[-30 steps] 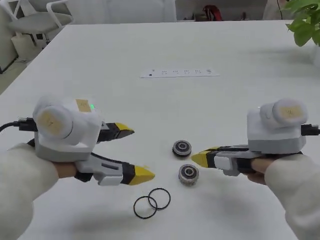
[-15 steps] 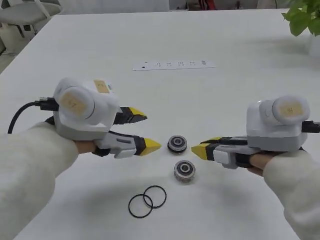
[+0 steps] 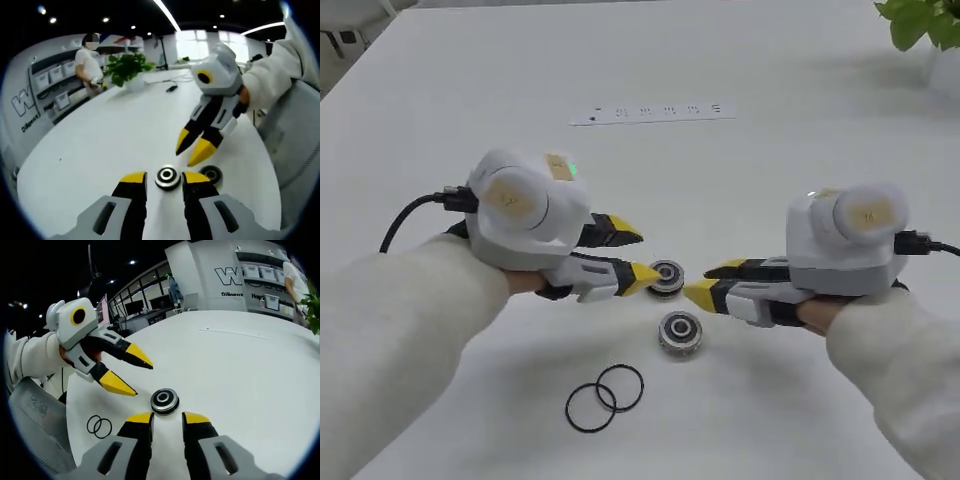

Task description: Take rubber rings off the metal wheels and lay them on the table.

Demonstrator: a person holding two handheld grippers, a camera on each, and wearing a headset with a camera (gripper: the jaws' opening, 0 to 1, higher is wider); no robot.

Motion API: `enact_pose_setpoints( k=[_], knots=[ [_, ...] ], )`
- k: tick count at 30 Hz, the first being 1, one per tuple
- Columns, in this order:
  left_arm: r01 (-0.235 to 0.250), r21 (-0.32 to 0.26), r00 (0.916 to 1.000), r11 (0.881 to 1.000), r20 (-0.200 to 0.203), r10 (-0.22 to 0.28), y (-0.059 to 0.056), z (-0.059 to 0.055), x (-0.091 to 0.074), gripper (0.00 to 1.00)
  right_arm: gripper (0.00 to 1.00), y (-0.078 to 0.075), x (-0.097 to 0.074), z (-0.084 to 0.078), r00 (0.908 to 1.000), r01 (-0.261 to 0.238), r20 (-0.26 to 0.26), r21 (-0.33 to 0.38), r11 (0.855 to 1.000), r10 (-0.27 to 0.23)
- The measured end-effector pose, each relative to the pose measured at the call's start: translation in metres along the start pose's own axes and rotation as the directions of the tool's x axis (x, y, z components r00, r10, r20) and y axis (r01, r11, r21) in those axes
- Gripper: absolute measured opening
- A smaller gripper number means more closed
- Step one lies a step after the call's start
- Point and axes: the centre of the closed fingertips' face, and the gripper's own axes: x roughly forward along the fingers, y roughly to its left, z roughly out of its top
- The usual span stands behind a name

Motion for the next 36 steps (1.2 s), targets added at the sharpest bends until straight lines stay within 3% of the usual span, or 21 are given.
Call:
enact_pose_setpoints(
  k=[4,8,15,22,29,31,36],
  knots=[
    [0.012,-0.009,0.9998,1.000,-0.014,-0.012,0.002,-0.001,0.008,0.18,0.22,0.000,0.003,0.001,1.0000,-0.004,-0.002,-0.012,1.000,0.004],
    [0.001,-0.024,0.9999,1.000,-0.017,-0.002,0.006,-0.001,0.015,0.19,0.23,0.001,0.004,0.003,0.9999,-0.011,0.001,-0.009,1.000,0.011],
    [0.034,-0.023,0.9984,0.999,-0.044,-0.035,0.001,-0.012,0.022,0.18,0.23,0.001,0.006,0.001,0.9998,-0.020,-0.004,-0.003,1.000,0.020],
    [0.041,-0.042,0.9981,0.998,-0.044,-0.043,0.001,-0.013,0.026,0.17,0.23,0.002,0.008,-0.001,0.9996,-0.026,-0.007,-0.008,1.000,0.026],
    [0.057,-0.084,0.9973,0.995,-0.041,-0.061,-0.001,-0.015,0.027,0.12,0.22,0.002,0.010,-0.003,0.9995,-0.030,-0.012,-0.009,1.000,0.029],
    [0.053,-0.127,0.9977,0.991,-0.036,-0.058,-0.001,-0.015,0.027,0.12,0.22,0.002,0.010,-0.004,0.9994,-0.032,-0.015,-0.010,0.999,0.032],
    [0.075,-0.115,0.9960,0.991,-0.040,-0.080,-0.007,-0.016,0.024,0.11,0.22,0.004,0.011,-0.005,0.9992,-0.034,-0.023,-0.022,0.999,0.034]
  ],
)
